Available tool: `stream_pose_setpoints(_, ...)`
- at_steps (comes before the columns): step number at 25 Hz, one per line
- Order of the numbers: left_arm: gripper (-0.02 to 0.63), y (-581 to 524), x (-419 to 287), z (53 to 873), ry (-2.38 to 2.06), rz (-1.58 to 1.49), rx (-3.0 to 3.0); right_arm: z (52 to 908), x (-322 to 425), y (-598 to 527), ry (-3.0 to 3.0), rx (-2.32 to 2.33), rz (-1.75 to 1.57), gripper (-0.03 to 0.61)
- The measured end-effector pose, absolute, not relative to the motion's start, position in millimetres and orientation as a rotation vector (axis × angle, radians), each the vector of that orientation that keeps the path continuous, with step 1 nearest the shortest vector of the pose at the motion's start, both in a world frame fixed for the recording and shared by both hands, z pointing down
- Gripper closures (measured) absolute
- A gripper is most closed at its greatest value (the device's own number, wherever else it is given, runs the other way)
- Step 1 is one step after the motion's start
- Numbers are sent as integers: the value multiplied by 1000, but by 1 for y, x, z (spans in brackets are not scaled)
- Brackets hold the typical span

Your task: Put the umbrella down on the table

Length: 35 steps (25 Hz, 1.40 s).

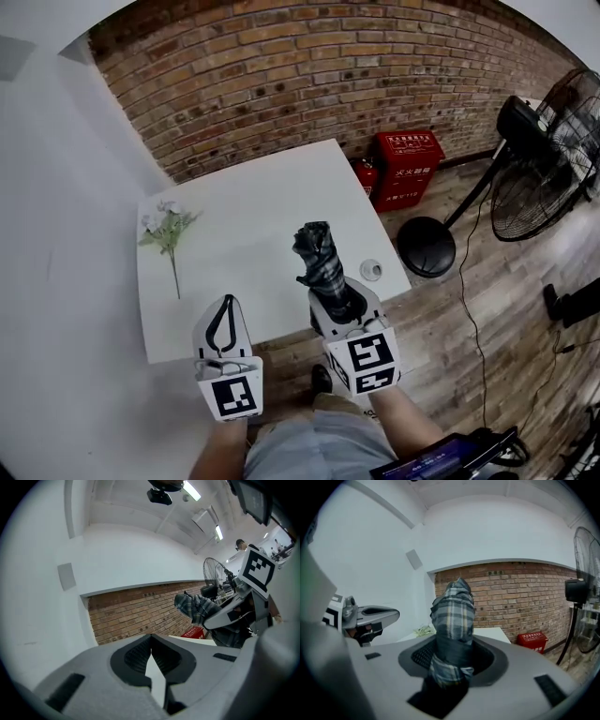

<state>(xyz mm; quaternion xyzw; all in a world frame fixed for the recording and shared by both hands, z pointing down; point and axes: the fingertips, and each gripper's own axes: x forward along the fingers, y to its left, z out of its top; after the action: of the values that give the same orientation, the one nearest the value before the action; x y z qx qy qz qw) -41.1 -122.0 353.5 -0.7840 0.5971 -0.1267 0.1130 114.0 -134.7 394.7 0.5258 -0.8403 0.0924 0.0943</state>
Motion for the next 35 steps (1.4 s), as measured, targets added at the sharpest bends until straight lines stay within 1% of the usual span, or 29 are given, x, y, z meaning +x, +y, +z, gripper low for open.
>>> stream_pose_setpoints(6,606,-153,-37,334,1749,-344,-2226,380,119,-175,-2534,1551,226,396)
stream_pose_setpoints(12,606,-177,-53,304,1775,-287,-2155,350,102,-210,-2579,1522,136,396)
stream_pose_setpoints(17,606,-198,-65,300,1811,-212,-2164,341,87,-232,-2562,1490,88,396)
stream_pose_setpoints(35,606,-270,-95,337,1774,-261,-2272,388,52,-286,-2456,1475,172,396)
